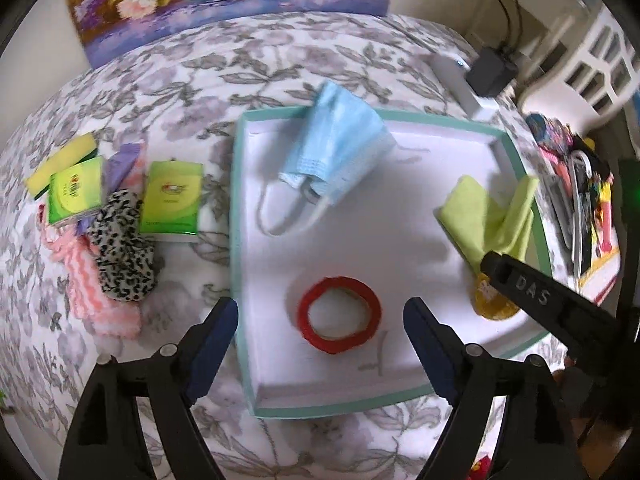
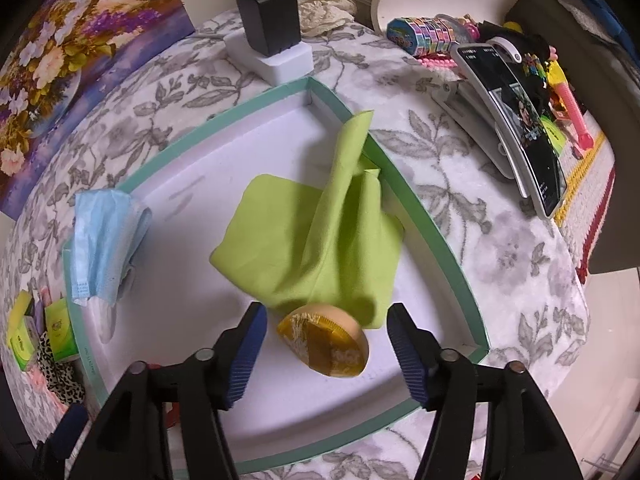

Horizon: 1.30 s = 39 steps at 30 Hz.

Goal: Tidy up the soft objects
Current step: 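Open both grippers to drop the tape roll and yellow tin into the tray, then move both tools back over the pile of items on the bedspread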

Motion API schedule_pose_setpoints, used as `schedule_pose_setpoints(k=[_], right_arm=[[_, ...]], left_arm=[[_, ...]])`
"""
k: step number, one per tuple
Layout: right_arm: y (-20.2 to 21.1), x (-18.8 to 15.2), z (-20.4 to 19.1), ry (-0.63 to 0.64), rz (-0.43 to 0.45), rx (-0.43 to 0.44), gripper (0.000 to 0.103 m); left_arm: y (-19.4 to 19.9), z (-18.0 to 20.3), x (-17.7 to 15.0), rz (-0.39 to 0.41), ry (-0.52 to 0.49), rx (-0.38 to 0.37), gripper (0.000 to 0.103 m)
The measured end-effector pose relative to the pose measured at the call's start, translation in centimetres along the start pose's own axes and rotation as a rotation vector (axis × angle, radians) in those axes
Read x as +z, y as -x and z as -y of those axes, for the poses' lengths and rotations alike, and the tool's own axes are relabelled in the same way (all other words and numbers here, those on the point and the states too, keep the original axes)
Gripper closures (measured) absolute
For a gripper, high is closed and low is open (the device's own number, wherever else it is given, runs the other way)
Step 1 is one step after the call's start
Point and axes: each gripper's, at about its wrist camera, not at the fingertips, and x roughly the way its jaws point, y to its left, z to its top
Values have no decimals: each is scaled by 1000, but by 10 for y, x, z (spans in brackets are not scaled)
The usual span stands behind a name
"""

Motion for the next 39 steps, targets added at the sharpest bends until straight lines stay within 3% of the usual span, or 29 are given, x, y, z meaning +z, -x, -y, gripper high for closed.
schedule_pose_setpoints(k=[6,11,14,23,27,31,34,39], right_arm=[[-3,1,-2,11,3,2,0],[-3,-1,-5,28,8,4,0],[-2,-1,-9,46,12,4,0],[9,-11,-34,121,51,-14,0],[22,-23,-64,209,88,37,0],[29,-42,-95,278,82,97,0],[36,-57,-120,353,101,92,0],[44,-68,-154,420,111,123,0]], left_arm=[[1,-33,5,10,132,20,14],[4,-60,7,26,229,59,13],[7,-78,9,35,284,78,2],[20,-143,7,38,444,110,2],[33,-175,4,72,515,135,2],[47,-209,-1,103,562,212,2],[54,-229,-7,114,592,250,2],[60,-263,-18,121,661,248,2]])
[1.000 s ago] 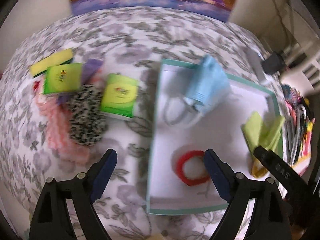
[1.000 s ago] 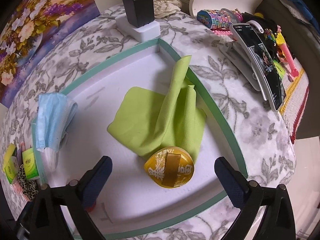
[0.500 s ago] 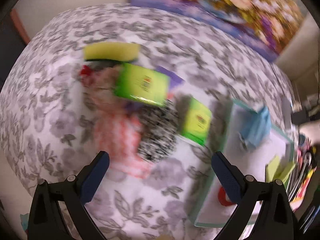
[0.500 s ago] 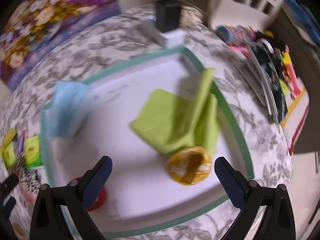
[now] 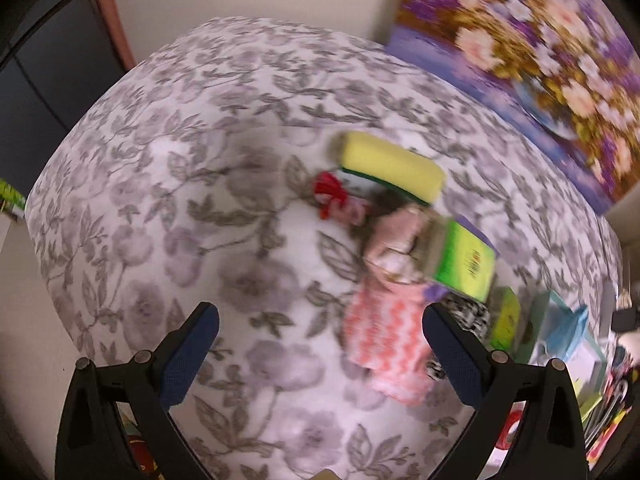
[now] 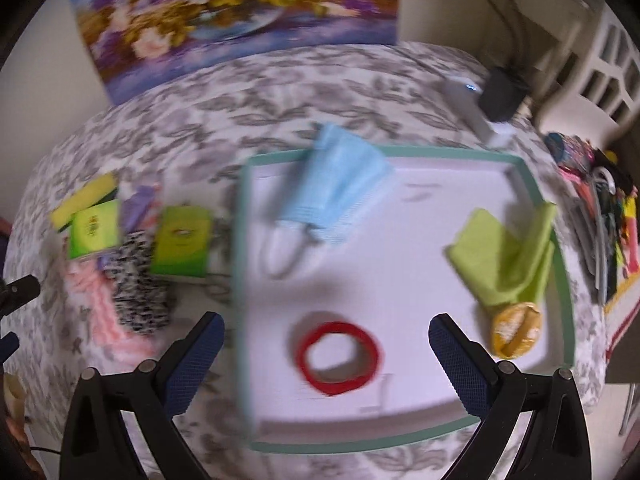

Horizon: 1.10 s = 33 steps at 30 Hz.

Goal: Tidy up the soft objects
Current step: 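Move both tools back over the pile of items on the bedspread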

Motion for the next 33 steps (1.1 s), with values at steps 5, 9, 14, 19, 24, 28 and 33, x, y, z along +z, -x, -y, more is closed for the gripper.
schedule_pose_setpoints(k=[5,9,14,19,24,28,33], right_arm=[[1,3,-35,51,13,56,0],[-8,6,-58,66,2,114,0],[-20,9,-73,75,-7,138,0],[-26,14,-81,84,4,165,0],[-29,26,-79,71,31,175,0],[-36,36,-69,32,37,198,0],[-44,43,-68,19,30,209,10]], left_arm=[[3,-27,9,24,54,0,1],[1,-32,13,32,69,-13,1],[-9,-27,14,9,52,-38,1],[-21,-17,17,-6,34,-66,1],[-23,-6,24,5,17,-83,1],[-21,1,31,26,18,-107,1],[-19,13,34,44,9,-152,1]])
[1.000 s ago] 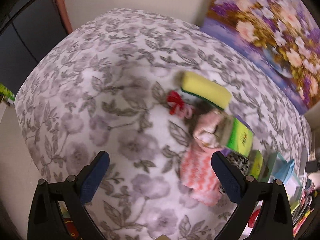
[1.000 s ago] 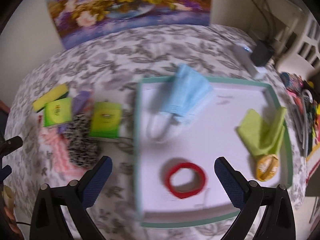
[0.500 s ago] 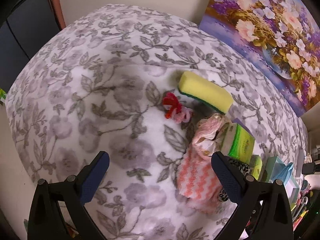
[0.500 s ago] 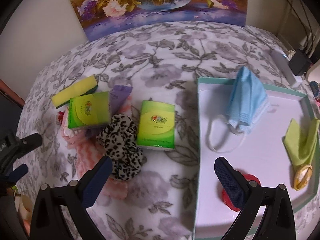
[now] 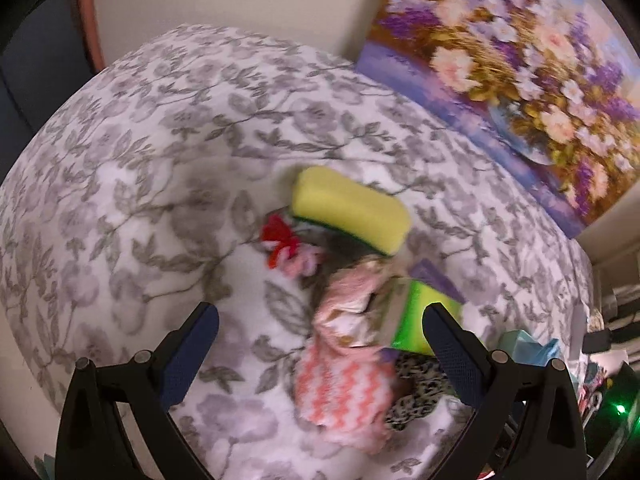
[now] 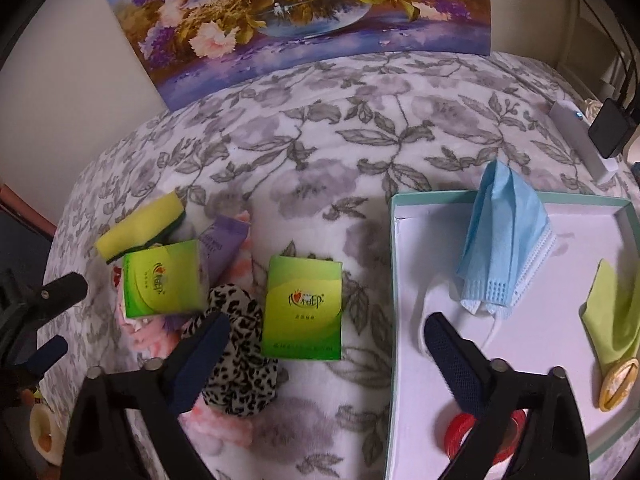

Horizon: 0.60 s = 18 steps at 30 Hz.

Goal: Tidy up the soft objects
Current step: 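Move both tools back over the pile of items on the bedspread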

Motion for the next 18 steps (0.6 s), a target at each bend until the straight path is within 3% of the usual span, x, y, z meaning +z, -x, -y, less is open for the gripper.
schedule_pose_setpoints(k=[8,18], right_arm=[[-15,3,-1,3,-16,2,20],[-11,11,0,21,12,-7,25]], left_arm=[[-6,45,-4,3,-128,-31,1],[-32,64,-6,-61,-159,2,2]])
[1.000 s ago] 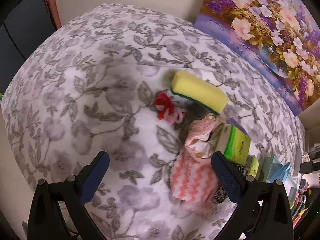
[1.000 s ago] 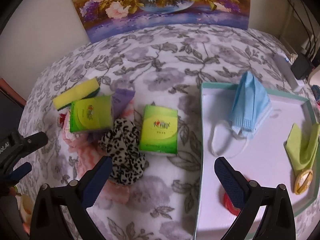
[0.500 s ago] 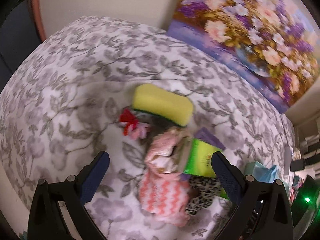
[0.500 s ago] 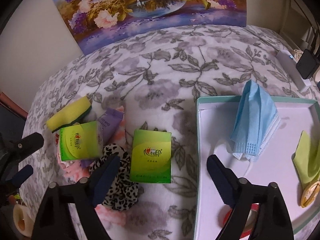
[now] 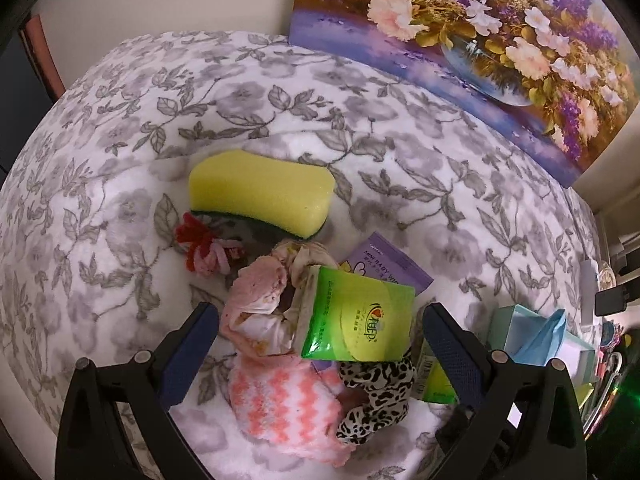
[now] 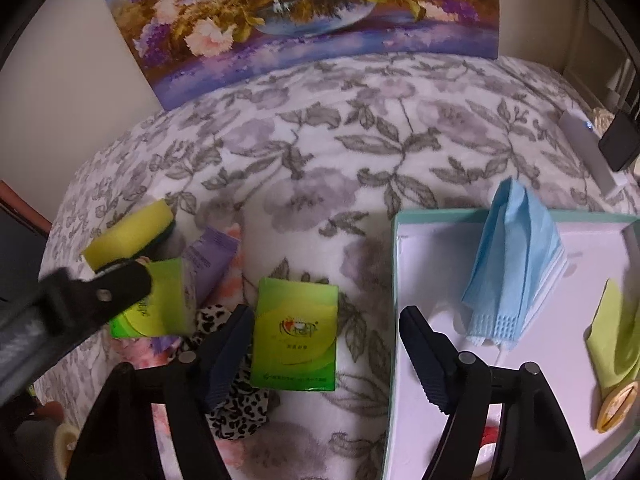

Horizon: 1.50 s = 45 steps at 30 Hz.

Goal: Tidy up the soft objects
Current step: 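Move both tools back over the pile of items on the bedspread, then close the right gripper on the green tissue pack and lift it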

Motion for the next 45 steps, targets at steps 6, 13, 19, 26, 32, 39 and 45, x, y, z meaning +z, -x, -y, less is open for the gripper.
schedule_pose_setpoints(k=[6,13,19,26,32,39,45], right_arm=[[4,1,-9,39,12,8,27],[5,2,-10,39,4,38,37],[-7,-2,-10,41,-32,35,37],[-14,-2,-11,52,-37,31,38],[-28,-4,-11,56,-64,21,45],[-30,-6,-10,50,-67,25,51],[-30,-7,-11,57,-65,22,52]], left_arm=[[-2,4,0,-9,-7,-15,2],[-3,9,-1,-15,-24,-21,2],[-7,14,-1,-24,-49,-8,2],[-15,19,-1,-35,-70,20,2],[-22,23,-1,-48,-92,42,6],[-27,23,-2,-68,-101,55,23],[-25,23,-2,-71,-114,48,36]])
